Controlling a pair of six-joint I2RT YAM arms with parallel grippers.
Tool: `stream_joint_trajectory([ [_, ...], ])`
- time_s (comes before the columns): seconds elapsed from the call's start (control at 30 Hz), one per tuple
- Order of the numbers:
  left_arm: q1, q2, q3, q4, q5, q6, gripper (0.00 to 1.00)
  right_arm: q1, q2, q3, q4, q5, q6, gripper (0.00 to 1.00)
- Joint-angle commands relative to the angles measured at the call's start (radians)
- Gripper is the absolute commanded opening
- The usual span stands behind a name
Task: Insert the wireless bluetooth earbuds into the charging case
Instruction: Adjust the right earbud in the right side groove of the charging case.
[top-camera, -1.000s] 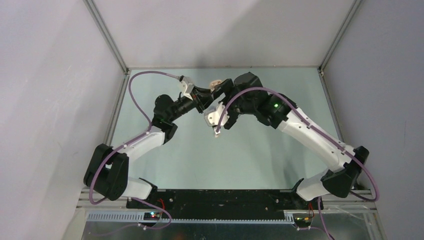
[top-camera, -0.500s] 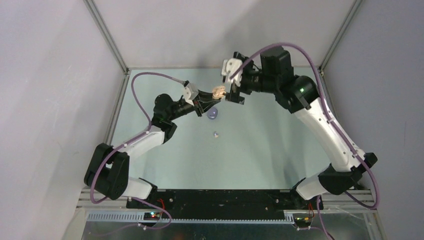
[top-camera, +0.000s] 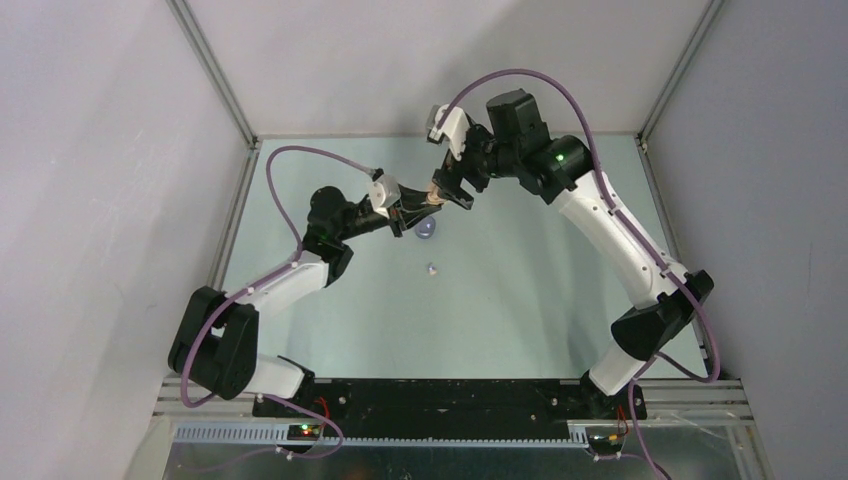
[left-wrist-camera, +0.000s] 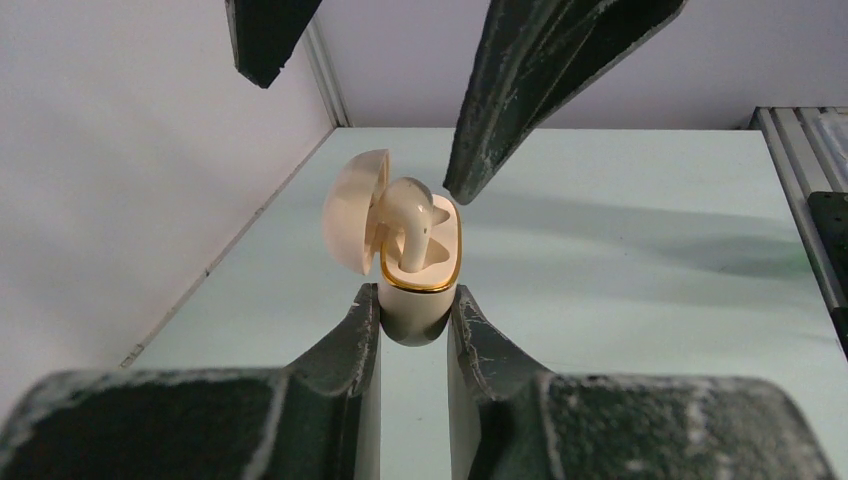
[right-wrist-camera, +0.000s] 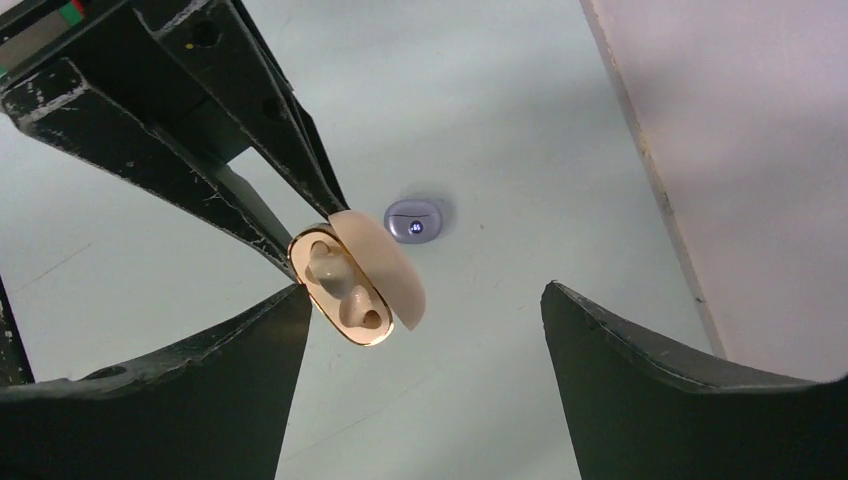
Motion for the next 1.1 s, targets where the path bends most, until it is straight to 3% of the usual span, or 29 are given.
stream_joint_trajectory([
  [0.0, 0.004, -0.021, 0.032, 0.017, 0.022, 0.042, 0.0, -0.006, -0.002, 0.064, 0.007, 0.027, 0.03, 0.89],
  [0.27, 0.002, -0.024, 0.031, 0.012, 0.023, 0.042, 0.0, -0.007, -0.017, 0.063, -0.039, -0.008, -0.032, 0.89],
  [0.63, 0.002, -0.029, 0.027, 0.015, 0.024, 0.042, 0.0, 0.003, 0.015, 0.075, -0.024, 0.13, -0.048, 0.85],
  [1.07, -0.005, -0.023, 0.04, 0.005, 0.023, 0.042, 0.0, 0.043, 0.034, 0.063, 0.002, 0.149, -0.051, 0.84],
])
